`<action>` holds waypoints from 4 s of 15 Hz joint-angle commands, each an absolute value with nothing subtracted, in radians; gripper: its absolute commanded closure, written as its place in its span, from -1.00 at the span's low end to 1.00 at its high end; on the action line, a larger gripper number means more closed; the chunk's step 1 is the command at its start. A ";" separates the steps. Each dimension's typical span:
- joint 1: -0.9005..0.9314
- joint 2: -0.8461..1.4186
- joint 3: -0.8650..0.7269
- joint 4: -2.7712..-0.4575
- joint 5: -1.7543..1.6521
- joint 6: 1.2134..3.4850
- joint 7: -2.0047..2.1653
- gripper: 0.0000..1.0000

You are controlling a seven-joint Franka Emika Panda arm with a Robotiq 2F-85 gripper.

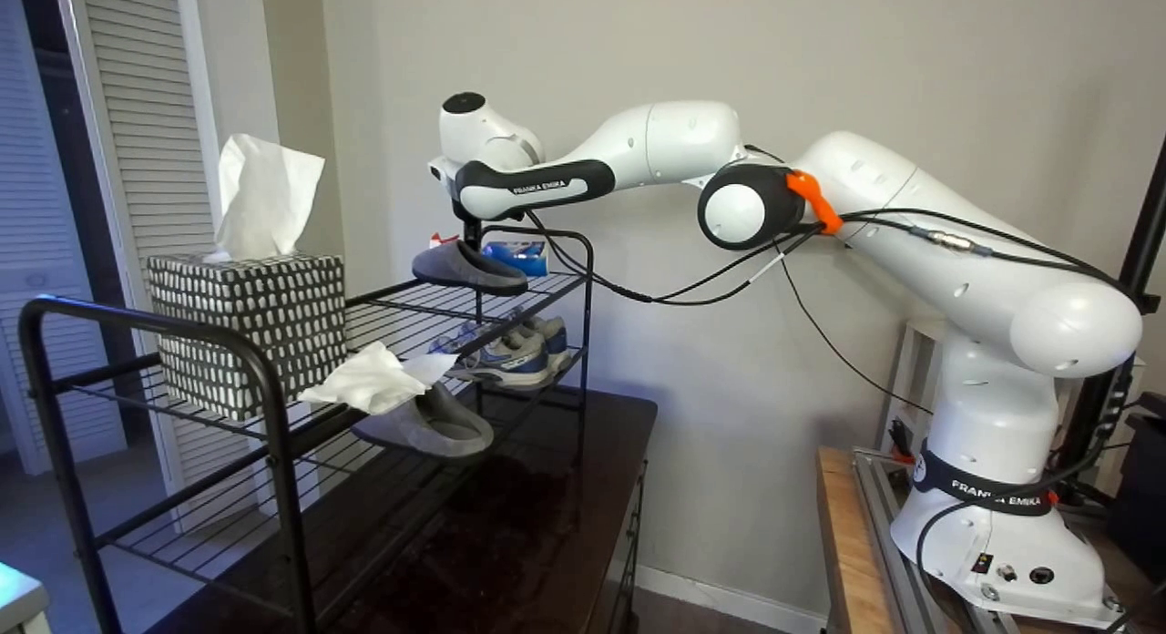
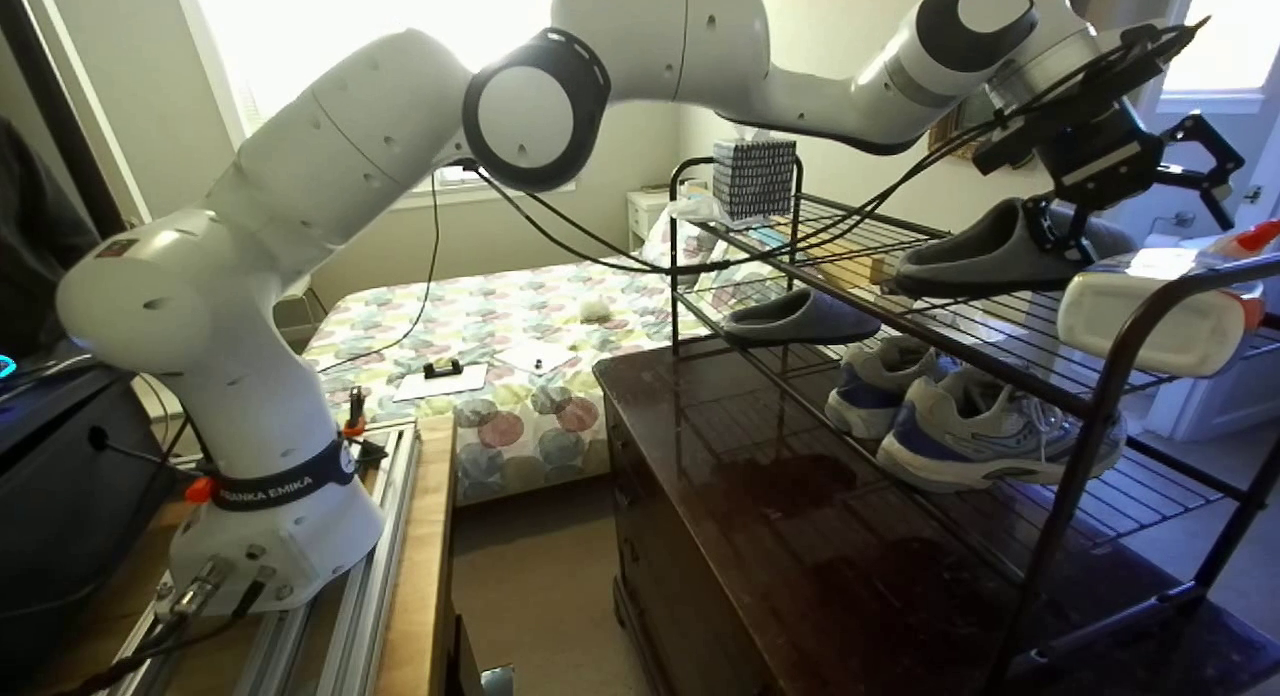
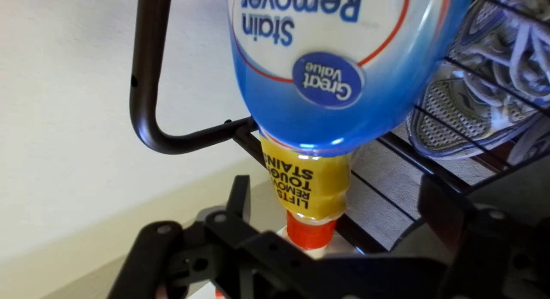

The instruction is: Place the blue spray bottle upright.

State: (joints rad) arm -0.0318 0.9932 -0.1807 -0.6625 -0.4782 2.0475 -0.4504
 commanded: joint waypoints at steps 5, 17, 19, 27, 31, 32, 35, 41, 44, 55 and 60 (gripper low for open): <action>-0.041 1.138 -0.210 -0.509 -0.501 2.115 -0.457 -1.00; -0.011 1.181 -0.310 -0.480 -0.513 2.074 -0.411 0.36; -0.006 1.177 -0.316 -0.481 -0.509 2.063 -0.412 0.39; -0.021 1.088 -0.283 -0.482 -0.443 2.006 -0.401 0.40; -0.035 1.045 -0.263 -0.481 -0.390 1.980 -0.364 0.40; -0.039 1.034 -0.258 -0.481 -0.376 1.976 -0.357 0.40; -0.050 1.005 -0.238 -0.478 -0.335 1.978 -0.319 0.40; -0.097 0.961 -0.194 -0.478 -0.253 1.989 -0.278 0.40; -0.138 0.991 -0.164 -0.378 -0.217 1.933 -0.266 0.40; -0.171 0.900 -0.082 -0.447 -0.106 2.004 -0.167 0.40; -0.170 0.909 -0.087 -0.458 -0.112 1.985 -0.161 0.40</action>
State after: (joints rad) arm -0.1655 0.9288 -0.0842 -0.4481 -0.1204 1.9744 -0.1649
